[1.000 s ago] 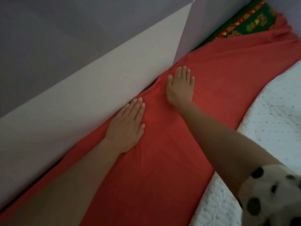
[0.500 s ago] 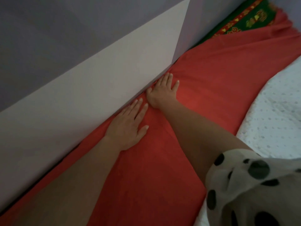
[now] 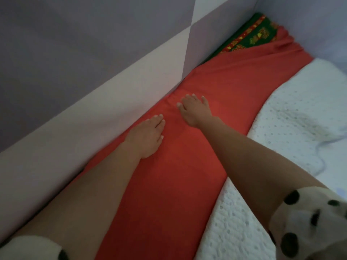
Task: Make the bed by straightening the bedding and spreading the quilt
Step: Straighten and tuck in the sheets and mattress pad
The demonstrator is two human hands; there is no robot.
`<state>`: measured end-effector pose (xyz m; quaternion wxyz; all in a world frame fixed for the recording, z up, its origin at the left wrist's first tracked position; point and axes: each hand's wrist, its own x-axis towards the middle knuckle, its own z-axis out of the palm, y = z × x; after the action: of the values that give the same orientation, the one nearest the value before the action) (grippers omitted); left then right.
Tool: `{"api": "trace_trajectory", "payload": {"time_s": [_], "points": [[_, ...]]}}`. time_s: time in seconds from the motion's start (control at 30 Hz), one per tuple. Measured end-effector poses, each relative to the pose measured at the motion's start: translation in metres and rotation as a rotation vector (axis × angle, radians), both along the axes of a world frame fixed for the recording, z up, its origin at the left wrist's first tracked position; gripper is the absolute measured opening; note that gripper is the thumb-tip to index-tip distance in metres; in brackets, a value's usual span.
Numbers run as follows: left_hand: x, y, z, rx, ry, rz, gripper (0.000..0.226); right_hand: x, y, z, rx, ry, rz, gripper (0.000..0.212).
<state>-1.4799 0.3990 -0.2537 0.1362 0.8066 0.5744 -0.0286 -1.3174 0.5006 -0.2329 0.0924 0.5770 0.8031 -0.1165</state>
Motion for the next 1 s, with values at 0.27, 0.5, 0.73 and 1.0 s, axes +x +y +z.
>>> {"api": "trace_trajectory", "payload": {"time_s": [0.27,0.5,0.73,1.0], "points": [[0.047,-0.061,0.104,0.099,-0.084,0.025,0.036,0.062,-0.090,0.114,0.147,0.026,-0.011,0.039],[0.088,-0.119,0.216,0.191,-0.053,0.056,0.032,0.113,-0.172,0.231,0.202,0.040,-0.029,0.027],[0.109,-0.120,0.296,0.288,-0.062,-0.002,0.025,0.126,-0.199,0.313,0.263,0.029,-0.081,0.026],[0.105,-0.057,0.362,0.356,-0.087,-0.110,0.020,0.130,-0.166,0.376,0.292,0.038,-0.230,0.036]]}}
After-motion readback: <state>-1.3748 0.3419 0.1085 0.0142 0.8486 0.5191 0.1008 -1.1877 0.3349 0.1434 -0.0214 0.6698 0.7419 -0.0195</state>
